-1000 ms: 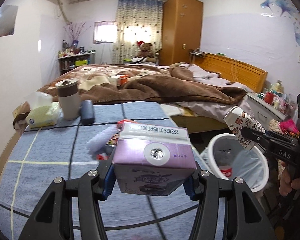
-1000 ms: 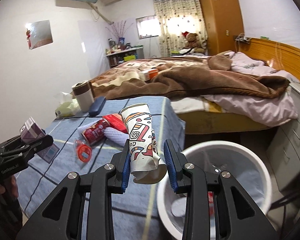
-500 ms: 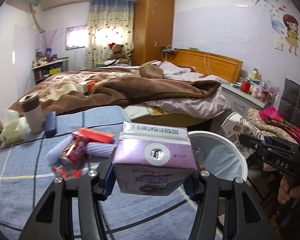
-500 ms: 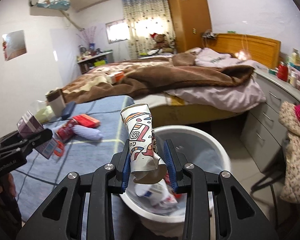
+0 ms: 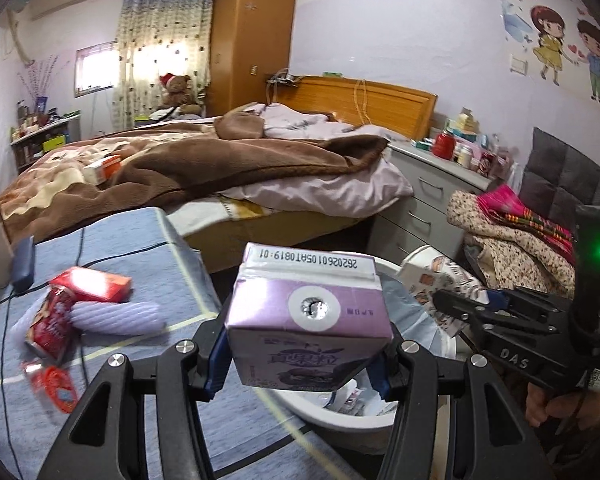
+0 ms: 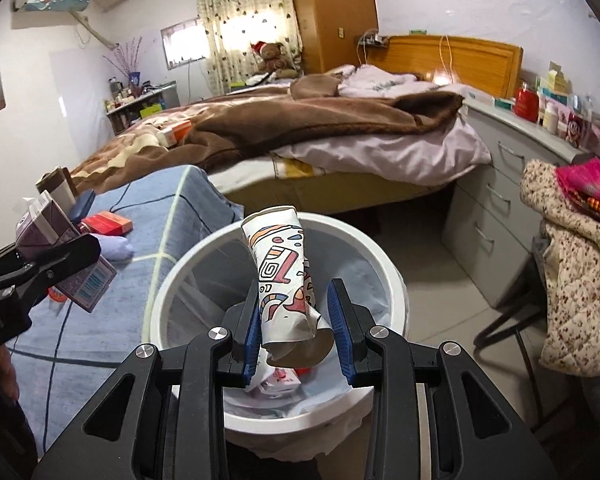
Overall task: Collect trash
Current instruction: 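Carry the carton and paper cup over the wastebasket and open both tools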
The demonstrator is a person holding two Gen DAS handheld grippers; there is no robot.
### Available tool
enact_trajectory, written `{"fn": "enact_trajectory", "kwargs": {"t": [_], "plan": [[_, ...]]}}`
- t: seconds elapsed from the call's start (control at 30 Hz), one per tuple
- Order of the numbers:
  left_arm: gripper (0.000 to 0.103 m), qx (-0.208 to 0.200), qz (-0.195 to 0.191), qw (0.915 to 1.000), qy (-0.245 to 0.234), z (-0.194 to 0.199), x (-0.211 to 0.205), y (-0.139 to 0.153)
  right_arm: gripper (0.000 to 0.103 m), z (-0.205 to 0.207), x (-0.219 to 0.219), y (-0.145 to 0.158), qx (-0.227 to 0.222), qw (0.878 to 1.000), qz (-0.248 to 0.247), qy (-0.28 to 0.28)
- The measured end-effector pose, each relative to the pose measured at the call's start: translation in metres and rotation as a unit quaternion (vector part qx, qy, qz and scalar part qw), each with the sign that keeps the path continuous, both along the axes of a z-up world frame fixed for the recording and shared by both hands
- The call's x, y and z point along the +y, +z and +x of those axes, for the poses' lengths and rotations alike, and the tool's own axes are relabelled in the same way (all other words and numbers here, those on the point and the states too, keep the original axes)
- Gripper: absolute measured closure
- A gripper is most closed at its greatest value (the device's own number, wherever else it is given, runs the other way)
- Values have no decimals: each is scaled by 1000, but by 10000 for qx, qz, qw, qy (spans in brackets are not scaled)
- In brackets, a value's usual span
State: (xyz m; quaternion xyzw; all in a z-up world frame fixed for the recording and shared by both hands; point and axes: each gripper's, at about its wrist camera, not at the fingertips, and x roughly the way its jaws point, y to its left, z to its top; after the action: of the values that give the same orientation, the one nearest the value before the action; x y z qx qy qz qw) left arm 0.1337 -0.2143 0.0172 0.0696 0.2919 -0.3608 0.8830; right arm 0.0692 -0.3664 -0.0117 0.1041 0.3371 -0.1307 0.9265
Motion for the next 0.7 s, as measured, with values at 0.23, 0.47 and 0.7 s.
{"fn": "enact_trajectory", "kwargs": {"t": [0.23,0.47,0.7], "plan": [[45,97,59,9999,-120,5,-18,-7,69,3,-9,-9,224,9996,-48,-146],[32,211,94,9997,-127,11,-24,-14,69,8,-10,-16,457,9988,-116,-141],[27,196,48,9997,-117,10,-19,-12,41,5,-8,-11,408,9989,-159,-193]]}}
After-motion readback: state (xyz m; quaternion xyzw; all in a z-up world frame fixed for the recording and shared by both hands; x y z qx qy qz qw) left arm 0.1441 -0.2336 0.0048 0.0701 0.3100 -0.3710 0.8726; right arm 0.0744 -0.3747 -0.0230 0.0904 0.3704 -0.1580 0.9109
